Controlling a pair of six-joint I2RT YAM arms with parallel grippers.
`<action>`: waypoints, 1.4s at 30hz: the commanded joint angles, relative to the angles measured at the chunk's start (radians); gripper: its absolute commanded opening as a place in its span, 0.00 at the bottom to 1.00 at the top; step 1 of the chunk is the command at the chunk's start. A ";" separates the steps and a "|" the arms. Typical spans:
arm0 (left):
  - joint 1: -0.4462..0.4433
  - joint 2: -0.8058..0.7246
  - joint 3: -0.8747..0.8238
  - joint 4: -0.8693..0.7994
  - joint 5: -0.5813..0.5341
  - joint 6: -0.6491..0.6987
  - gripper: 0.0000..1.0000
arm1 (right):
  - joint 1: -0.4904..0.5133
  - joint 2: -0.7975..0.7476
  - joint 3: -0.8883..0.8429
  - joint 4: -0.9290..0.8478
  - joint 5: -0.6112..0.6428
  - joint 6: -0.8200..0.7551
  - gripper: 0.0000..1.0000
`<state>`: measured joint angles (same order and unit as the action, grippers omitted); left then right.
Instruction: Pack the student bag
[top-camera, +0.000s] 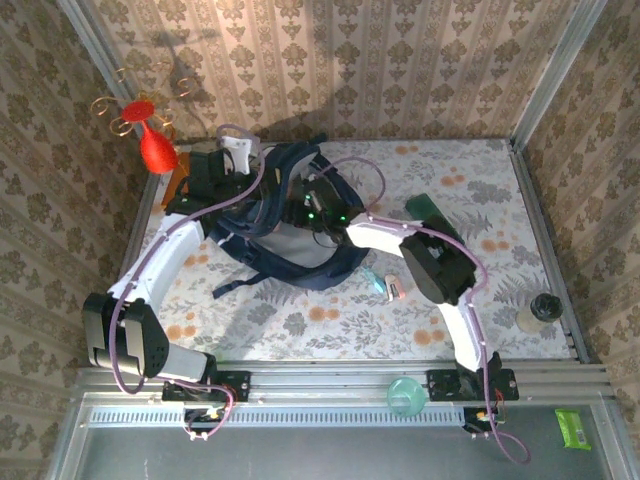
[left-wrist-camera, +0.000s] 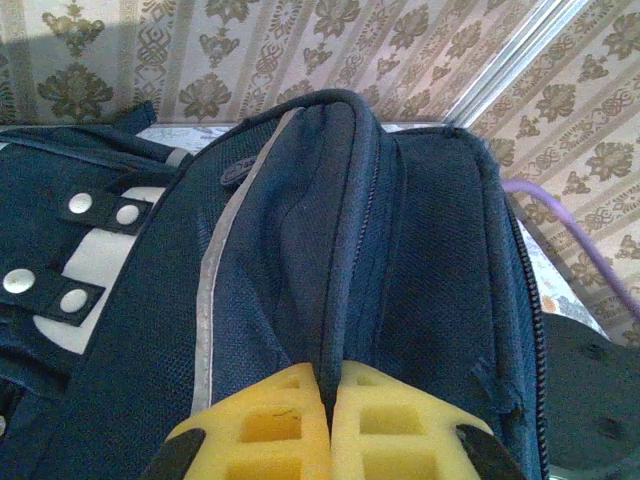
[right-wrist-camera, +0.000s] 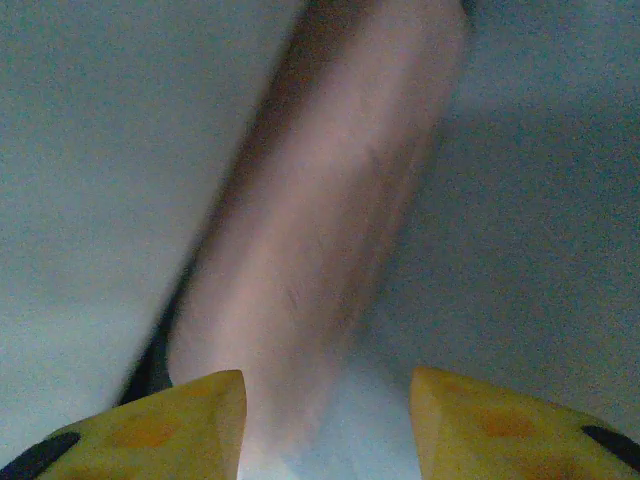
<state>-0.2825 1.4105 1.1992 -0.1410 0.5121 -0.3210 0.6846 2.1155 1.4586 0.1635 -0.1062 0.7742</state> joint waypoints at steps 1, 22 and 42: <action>0.019 -0.054 -0.002 0.103 0.004 0.014 0.00 | -0.010 -0.215 -0.142 -0.061 0.049 -0.167 0.51; 0.015 -0.019 -0.100 0.191 0.058 0.004 0.00 | -0.433 -0.397 -0.325 -0.668 0.590 -0.595 1.00; 0.031 0.008 -0.108 0.198 0.068 0.009 0.00 | -0.598 -0.065 -0.016 -0.806 0.403 -0.695 0.97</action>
<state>-0.2657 1.4067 1.0912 -0.0097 0.5739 -0.3214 0.1131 2.0262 1.4120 -0.5655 0.3965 0.0891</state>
